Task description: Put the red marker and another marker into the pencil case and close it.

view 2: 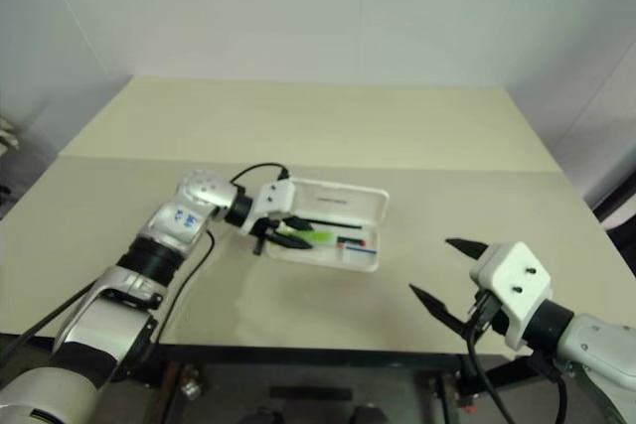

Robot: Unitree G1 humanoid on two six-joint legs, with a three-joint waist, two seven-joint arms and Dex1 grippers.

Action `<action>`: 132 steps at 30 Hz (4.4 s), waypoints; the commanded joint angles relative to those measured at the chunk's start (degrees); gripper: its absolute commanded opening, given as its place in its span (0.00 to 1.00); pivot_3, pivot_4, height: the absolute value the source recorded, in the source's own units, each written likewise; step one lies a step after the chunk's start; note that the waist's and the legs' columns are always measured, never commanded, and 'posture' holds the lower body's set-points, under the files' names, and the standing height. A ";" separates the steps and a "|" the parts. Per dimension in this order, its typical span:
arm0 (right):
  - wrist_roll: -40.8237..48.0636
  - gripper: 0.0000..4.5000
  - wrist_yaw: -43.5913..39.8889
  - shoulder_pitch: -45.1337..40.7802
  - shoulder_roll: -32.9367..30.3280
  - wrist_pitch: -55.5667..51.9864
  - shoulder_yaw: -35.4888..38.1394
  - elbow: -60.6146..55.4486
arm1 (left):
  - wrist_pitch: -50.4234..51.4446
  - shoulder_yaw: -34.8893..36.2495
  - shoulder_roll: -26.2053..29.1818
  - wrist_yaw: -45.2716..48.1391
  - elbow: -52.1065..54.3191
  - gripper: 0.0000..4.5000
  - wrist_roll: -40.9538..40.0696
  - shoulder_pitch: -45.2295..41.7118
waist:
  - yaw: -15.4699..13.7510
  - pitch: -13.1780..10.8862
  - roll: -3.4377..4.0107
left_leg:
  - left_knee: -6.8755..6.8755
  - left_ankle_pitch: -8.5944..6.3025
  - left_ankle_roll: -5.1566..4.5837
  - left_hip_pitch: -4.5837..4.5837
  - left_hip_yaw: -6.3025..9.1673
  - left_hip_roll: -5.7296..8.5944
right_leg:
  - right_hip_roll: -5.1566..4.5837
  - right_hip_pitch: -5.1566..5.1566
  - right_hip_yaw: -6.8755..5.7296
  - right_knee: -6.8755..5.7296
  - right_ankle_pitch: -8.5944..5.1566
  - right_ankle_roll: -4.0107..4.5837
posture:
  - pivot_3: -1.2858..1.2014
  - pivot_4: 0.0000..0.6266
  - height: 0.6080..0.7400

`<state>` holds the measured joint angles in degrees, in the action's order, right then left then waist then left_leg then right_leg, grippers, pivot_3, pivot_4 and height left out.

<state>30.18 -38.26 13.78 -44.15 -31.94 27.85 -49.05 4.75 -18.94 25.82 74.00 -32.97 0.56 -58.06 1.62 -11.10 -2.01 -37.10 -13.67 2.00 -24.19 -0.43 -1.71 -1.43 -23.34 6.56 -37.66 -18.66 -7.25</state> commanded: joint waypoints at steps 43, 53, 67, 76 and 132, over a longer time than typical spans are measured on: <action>-3.35 1.00 3.78 -0.04 3.00 1.97 -2.91 -2.27 | -4.00 0.39 -2.56 -6.23 -7.98 1.00 6.31 -5.01 | 0.01 0.00 0.00 | -0.03 0.00 0.00 0.00 0.01 0.01 | 0.01 0.00 0.00 -0.03 0.00 -0.01 | 0.52 0.24 1.00; -3.38 1.00 3.79 0.96 3.19 1.89 -2.23 -2.79 | -3.74 1.95 -1.65 -3.80 -3.95 1.00 3.79 -3.55 | 0.00 0.00 0.00 | -0.03 0.00 0.00 0.00 0.00 0.01 | 0.01 0.00 0.00 -0.04 0.01 -0.01 | 0.52 0.24 1.00; -2.05 1.00 -0.34 1.94 0.69 2.85 2.00 -0.08 | 3.11 13.59 8.34 -5.31 10.65 1.00 -5.43 4.28 | 0.05 0.01 0.01 | -0.19 0.02 -0.02 0.09 0.01 -0.03 | 0.00 0.10 -0.01 -0.15 0.02 -0.02 | 0.52 0.24 1.00; -1.53 1.00 -4.93 -1.84 -2.62 4.61 2.48 5.95 | 11.78 19.03 6.23 -28.27 11.45 1.00 -2.38 8.27 | -0.02 0.01 0.01 | -0.18 0.02 -0.02 0.10 0.07 0.00 | -0.03 0.19 -0.05 -0.10 0.06 -0.09 | 0.52 0.24 1.00; -1.89 1.00 -6.86 -5.09 -4.18 3.85 2.51 7.90 | 17.27 23.03 -4.11 -59.68 -18.68 0.09 -1.44 -5.09 | 1.54 -0.07 -0.17 | 0.08 -0.01 0.04 1.01 -0.15 -0.02 | -0.03 0.96 0.07 0.23 0.10 -0.15 | 0.52 0.24 1.00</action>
<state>28.15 -45.04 9.37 -47.25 -28.91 29.30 -40.25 25.66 3.43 20.29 13.47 -52.51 -1.28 -59.78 3.16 -11.17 -2.18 -37.01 -13.68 2.04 -23.25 -0.56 -1.72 -1.46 -22.43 6.61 -37.43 -18.56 -7.41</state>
